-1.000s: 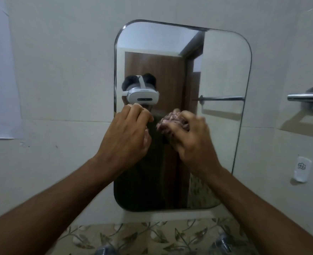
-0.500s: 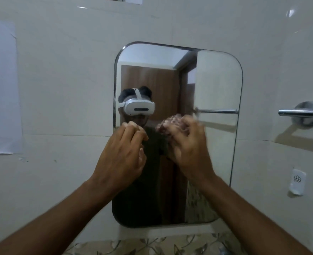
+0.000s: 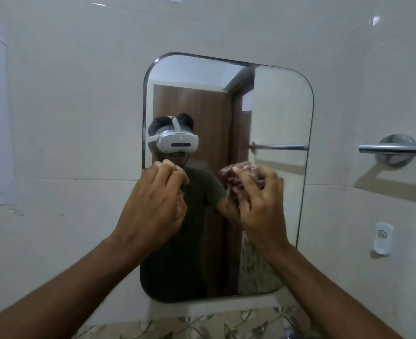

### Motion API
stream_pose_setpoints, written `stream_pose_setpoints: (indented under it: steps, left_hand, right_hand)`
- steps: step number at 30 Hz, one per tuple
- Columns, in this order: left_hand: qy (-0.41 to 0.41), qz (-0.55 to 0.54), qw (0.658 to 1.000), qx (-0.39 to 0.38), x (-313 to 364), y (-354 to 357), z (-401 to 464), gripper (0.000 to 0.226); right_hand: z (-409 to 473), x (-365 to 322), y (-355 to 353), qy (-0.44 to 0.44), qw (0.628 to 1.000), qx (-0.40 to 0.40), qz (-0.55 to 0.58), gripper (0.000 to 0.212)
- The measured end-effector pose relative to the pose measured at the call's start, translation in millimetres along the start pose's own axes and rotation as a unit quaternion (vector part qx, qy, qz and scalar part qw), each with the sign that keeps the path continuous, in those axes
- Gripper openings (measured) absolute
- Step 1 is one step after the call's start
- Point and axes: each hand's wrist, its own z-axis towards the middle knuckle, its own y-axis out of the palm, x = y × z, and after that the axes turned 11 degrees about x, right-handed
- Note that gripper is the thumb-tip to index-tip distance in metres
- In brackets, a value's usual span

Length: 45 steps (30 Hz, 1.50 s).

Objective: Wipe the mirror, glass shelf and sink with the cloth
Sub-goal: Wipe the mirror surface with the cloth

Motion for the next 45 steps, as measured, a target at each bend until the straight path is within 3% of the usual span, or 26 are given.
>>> stream_pose_setpoints:
  steps: [3, 10, 13, 17, 19, 26, 32, 40, 45]
  left_hand:
    - [0.007, -0.001, 1.0, -0.003, 2, 1, 2, 0.03]
    - [-0.006, -0.006, 1.0, 0.003, -5, -4, 5, 0.031]
    - [-0.019, -0.008, 1.0, 0.008, -10, -7, 3, 0.03]
    - [-0.029, -0.007, 1.0, 0.003, -9, -10, -5, 0.029]
    - [-0.033, -0.009, 0.999, 0.005, -11, -13, -8, 0.028]
    - [-0.067, -0.006, 0.997, 0.039, -26, -23, -2, 0.028]
    - [-0.096, -0.005, 0.993, 0.062, -35, -28, 0, 0.027]
    - [-0.129, -0.014, 0.989, 0.077, -43, -33, -1, 0.029]
    - [-0.124, -0.018, 0.988, 0.092, -48, -42, 0, 0.03]
  right_hand:
    - [5, 7, -1, -0.082, 0.996, -0.023, 0.007, 0.049]
    - [102, 18, 4, 0.072, 0.991, 0.112, -0.025, 0.038]
    - [82, -9, 8, 0.023, 0.998, 0.065, 0.0, 0.04]
    - [23, -42, 16, -0.161, 0.984, -0.071, -0.003, 0.051]
    - [24, -44, 19, -0.201, 0.975, -0.089, -0.011, 0.054]
    - [82, -63, 34, -0.121, 0.993, -0.014, 0.004, 0.041]
    - [44, -70, 32, -0.236, 0.968, -0.08, 0.008, 0.046]
    - [97, -87, 47, -0.158, 0.987, -0.016, 0.006, 0.041]
    - [50, -91, 38, -0.268, 0.959, -0.087, 0.021, 0.045]
